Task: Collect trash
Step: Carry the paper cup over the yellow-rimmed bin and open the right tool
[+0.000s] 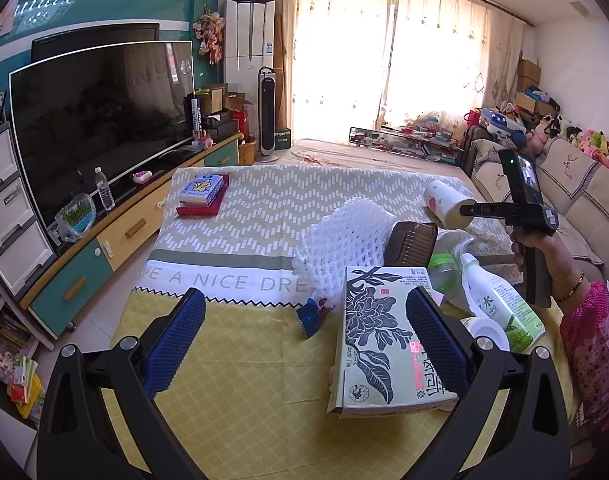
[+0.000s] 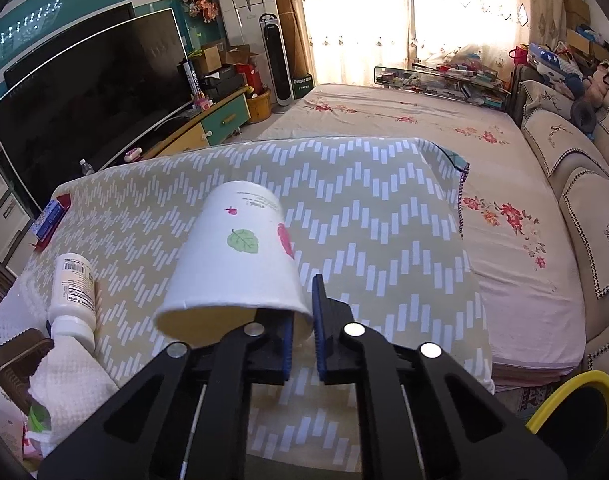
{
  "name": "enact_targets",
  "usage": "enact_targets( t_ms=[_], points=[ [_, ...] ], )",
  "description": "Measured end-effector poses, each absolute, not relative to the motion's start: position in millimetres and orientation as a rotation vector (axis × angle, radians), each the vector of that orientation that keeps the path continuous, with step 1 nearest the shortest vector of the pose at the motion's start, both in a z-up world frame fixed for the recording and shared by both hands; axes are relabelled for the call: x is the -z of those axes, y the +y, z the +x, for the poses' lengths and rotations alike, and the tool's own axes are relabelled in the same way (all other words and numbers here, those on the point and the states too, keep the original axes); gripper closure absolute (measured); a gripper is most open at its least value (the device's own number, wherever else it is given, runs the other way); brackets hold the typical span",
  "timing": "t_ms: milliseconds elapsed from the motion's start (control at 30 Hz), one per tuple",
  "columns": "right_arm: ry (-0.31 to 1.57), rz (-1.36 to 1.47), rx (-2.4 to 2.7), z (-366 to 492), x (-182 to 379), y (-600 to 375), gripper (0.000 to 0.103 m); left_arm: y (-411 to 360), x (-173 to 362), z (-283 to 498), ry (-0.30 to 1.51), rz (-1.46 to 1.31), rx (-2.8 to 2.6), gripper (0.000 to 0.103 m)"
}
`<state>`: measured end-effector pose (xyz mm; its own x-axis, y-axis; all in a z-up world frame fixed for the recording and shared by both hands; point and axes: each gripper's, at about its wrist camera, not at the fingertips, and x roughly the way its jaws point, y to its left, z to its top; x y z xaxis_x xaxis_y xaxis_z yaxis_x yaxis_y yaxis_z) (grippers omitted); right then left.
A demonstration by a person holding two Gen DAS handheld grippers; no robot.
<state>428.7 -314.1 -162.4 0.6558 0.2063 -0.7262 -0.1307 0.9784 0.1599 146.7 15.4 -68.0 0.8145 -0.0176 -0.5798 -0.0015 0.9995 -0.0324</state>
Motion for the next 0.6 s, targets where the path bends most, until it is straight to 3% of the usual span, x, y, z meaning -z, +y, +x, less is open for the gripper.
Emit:
enact_targets(
  t_ms=[400,600],
  points=[
    [0.688,0.243,-0.136,303.0,114.5,-364.1,0.1,8.9,57.1,122.3,0.575,-0.042,0.043,0.004],
    [0.643,0.314,0.088,210.8,119.8,-429.4,0.1,-5.3,55.2,109.1,0.566,-0.032,0.074,0.004]
  ],
)
